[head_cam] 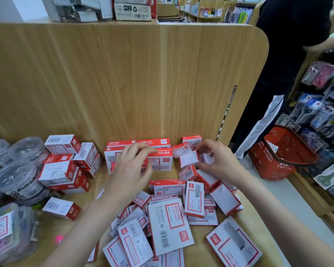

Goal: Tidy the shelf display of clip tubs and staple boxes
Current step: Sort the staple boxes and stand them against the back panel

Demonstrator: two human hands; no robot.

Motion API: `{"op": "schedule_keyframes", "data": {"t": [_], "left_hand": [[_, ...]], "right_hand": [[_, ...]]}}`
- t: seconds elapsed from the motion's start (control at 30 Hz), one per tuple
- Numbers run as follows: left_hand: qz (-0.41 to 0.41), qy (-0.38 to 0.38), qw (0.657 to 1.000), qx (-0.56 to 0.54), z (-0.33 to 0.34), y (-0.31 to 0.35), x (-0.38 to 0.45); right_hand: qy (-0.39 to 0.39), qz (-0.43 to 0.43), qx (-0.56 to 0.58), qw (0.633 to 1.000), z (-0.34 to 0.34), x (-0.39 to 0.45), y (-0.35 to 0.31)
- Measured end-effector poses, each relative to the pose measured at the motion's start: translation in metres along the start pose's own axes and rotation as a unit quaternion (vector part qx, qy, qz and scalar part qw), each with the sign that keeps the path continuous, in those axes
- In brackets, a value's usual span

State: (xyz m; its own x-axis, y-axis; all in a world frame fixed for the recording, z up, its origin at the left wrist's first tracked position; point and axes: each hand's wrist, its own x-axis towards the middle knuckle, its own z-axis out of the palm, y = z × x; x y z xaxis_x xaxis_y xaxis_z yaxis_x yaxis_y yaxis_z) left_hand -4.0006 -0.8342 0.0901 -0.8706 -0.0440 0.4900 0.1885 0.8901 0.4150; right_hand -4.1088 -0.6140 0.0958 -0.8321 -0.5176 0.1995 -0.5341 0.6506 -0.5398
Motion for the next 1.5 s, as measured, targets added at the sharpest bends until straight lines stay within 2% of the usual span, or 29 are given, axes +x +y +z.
{"op": "schedule_keyframes", "data": {"t": [0.1,0.23,0.43,0.53,0.63,0.73,0.8,0.87,0.97,1.07,1.1,1.3,1.37,1.5], "left_hand": [[-0.013,0.013,1.000,-0.007,-0.002,-0.001,-0.006],[-0.040,0.037,0.998,-0.014,-0.012,-0.002,-0.017],[-0.089,0.088,0.992,-0.011,-0.043,-0.007,-0.053],[-0.145,0.104,0.983,-0.031,-0.055,-0.009,-0.084],[-0.162,0.104,0.981,-0.023,-0.060,-0.012,-0.110],[-0.186,0.097,0.978,-0.016,-0.066,-0.015,-0.127],[-0.190,0.093,0.977,-0.007,-0.070,-0.016,-0.134],[-0.190,0.091,0.978,-0.004,-0.074,-0.018,-0.138],[-0.193,0.080,0.978,-0.002,-0.077,-0.022,-0.142],[-0.184,0.068,0.981,-0.003,-0.075,-0.026,-0.145],[-0.180,0.067,0.981,-0.004,-0.075,-0.027,-0.145],[-0.168,0.061,0.984,-0.016,-0.073,-0.032,-0.143],[-0.167,0.060,0.984,-0.018,-0.073,-0.034,-0.144],[-0.165,0.054,0.985,-0.018,-0.073,-0.039,-0.146]], "right_hand": [[0.022,-0.013,0.134,0.991,-0.010,-0.002,-0.009],[0.037,-0.046,0.300,0.952,-0.023,0.002,-0.045],[-0.016,-0.065,0.370,0.927,0.006,0.030,-0.102],[-0.060,-0.120,0.349,0.927,0.025,0.042,-0.134],[-0.035,-0.285,0.221,0.932,0.044,0.056,-0.175],[-0.004,-0.467,0.052,0.883,0.071,0.074,-0.213],[0.006,-0.541,-0.015,0.841,0.091,0.081,-0.227],[-0.001,-0.580,-0.037,0.814,0.107,0.081,-0.232],[-0.013,-0.573,-0.039,0.819,0.120,0.077,-0.228],[0.044,-0.509,-0.083,0.855,0.120,0.078,-0.220],[0.041,-0.485,-0.084,0.869,0.118,0.079,-0.218],[-0.027,-0.411,-0.003,0.911,0.105,0.073,-0.221],[-0.040,-0.392,0.036,0.918,0.108,0.068,-0.224],[-0.086,-0.375,0.038,0.922,0.120,0.061,-0.223]]}}
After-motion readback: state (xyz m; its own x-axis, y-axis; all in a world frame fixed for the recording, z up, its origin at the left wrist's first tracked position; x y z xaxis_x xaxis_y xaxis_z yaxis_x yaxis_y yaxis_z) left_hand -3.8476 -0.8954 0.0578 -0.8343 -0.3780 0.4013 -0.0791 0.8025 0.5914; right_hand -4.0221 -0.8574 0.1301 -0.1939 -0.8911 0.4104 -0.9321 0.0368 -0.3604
